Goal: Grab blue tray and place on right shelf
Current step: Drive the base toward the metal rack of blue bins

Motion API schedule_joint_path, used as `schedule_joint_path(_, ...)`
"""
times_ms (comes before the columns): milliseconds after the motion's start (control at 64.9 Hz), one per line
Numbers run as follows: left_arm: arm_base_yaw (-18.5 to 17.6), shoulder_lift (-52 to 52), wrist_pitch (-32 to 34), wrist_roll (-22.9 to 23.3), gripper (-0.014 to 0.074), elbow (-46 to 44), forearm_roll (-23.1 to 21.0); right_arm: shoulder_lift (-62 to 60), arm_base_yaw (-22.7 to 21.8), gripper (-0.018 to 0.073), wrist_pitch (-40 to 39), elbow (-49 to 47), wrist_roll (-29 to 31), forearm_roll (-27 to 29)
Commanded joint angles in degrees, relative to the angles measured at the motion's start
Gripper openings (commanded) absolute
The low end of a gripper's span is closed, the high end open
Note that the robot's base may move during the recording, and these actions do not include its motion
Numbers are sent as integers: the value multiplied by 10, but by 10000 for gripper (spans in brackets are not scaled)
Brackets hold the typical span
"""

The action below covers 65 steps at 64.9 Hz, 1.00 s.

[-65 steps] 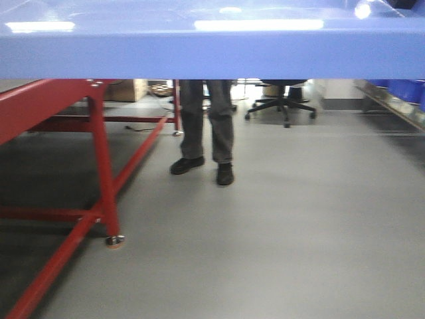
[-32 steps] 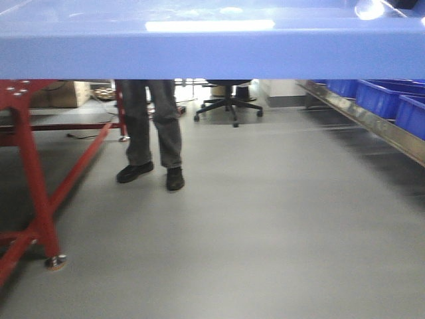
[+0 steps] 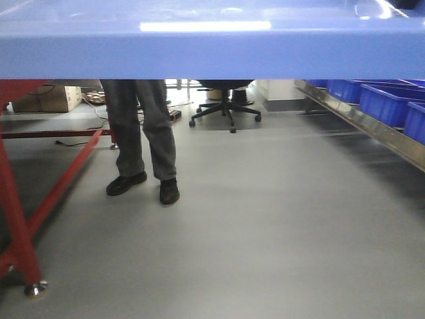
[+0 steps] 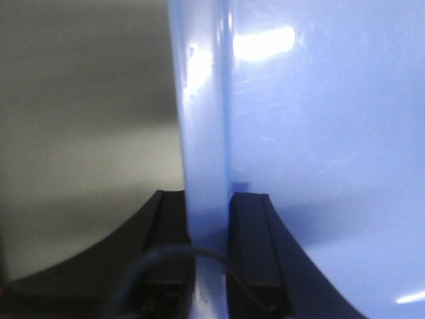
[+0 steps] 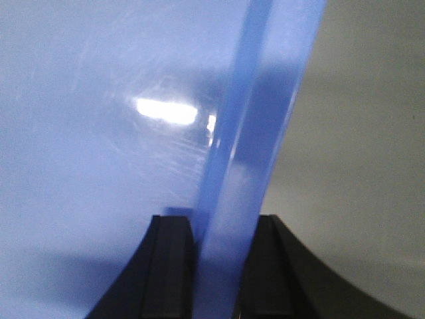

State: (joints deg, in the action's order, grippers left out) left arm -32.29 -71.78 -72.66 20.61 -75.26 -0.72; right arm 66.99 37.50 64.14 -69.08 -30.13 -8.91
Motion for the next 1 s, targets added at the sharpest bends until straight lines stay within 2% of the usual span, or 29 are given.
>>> schedule_joint_path(0,-9,15,-40,-12,-48,-19,-24,-13,4,55,-49,-17,22,3)
schedule_joint_path(986,-9,15,-40,-12,-48,-19,-26,-13,4,55,-49,-17,22,3)
